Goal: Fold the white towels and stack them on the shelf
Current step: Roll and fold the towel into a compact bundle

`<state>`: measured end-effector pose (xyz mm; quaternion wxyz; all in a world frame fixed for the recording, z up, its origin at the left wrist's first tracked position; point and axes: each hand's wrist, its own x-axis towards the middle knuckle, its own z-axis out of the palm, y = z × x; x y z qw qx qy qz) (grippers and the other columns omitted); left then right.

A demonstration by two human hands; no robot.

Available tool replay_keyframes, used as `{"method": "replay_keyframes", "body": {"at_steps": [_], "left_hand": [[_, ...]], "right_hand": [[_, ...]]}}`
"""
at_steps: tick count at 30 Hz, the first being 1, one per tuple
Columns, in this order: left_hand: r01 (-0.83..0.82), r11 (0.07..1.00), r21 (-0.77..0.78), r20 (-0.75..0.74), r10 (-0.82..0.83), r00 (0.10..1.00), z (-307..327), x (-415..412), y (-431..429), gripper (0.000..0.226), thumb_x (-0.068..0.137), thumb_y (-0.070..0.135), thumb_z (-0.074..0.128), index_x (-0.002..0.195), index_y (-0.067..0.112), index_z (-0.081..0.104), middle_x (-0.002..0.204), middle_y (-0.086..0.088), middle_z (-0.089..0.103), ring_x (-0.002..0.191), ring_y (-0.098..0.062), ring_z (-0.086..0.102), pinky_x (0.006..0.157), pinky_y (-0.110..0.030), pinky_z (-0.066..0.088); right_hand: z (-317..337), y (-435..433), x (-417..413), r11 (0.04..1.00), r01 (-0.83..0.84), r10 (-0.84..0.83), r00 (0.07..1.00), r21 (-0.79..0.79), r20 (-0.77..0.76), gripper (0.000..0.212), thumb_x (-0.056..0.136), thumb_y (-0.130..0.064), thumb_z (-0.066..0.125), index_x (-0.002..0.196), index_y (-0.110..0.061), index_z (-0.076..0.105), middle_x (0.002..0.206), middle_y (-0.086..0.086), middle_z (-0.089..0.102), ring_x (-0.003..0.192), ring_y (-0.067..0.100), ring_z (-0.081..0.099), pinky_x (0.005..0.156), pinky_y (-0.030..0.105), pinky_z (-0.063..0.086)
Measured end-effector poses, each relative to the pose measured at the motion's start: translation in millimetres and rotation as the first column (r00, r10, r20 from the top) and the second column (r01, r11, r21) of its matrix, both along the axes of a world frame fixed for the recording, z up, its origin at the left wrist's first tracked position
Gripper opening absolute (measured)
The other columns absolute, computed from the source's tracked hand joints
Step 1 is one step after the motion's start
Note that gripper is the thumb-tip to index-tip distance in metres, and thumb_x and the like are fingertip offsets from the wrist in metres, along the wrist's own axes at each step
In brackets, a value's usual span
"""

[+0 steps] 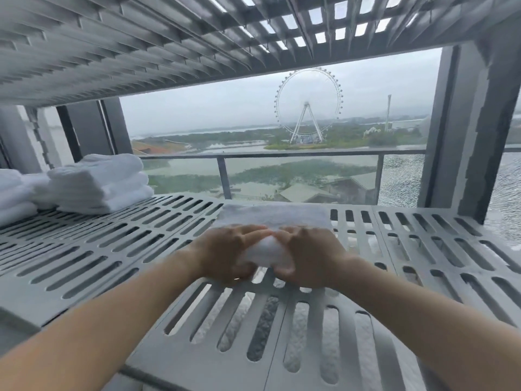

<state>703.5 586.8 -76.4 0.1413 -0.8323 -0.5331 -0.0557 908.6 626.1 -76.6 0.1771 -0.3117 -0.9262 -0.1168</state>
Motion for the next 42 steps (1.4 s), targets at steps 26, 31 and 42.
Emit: {"method": "replay_keyframes", "body": {"at_steps": [26, 31, 42], "left_hand": [[-0.155, 0.901, 0.404, 0.106, 0.122, 0.987, -5, 40, -25, 0.051, 0.07, 0.025, 0.066, 0.12, 0.022, 0.055, 0.105, 0.0, 0.067, 0.078, -0.028, 0.067, 0.058, -0.036, 0.051], [-0.212, 0.904, 0.371, 0.038, 0.214, 0.976, -11, 44, -41, 0.058, 0.074, 0.02, 0.065, 0.13, 0.02, 0.049, 0.114, -0.004, 0.062, 0.086, -0.03, 0.065, 0.061, -0.038, 0.052], [-0.181, 0.845, 0.503, 0.079, 0.163, 0.983, 31, 28, -98, 0.05, 0.079, 0.007, 0.055, 0.125, 0.026, 0.052, 0.107, -0.003, 0.064, 0.086, -0.032, 0.063, 0.058, -0.037, 0.049]], "right_hand": [[-11, -18, 6, 0.934, 0.286, -0.287, 0.958, 0.214, -0.029, 0.056, 0.065, -0.025, 0.07, 0.115, -0.016, 0.046, 0.102, 0.003, 0.055, 0.087, 0.026, 0.057, 0.061, 0.032, 0.035], [-7, -39, 3, 0.915, 0.346, -0.35, 0.937, 0.209, -0.017, 0.05, 0.062, -0.015, 0.068, 0.108, -0.016, 0.051, 0.094, 0.001, 0.061, 0.082, 0.025, 0.061, 0.061, 0.031, 0.043], [24, -94, -6, 0.898, 0.358, -0.316, 0.929, 0.256, -0.192, 0.044, 0.07, -0.011, 0.06, 0.112, -0.017, 0.049, 0.102, 0.001, 0.06, 0.092, 0.026, 0.059, 0.064, 0.031, 0.042]]}}
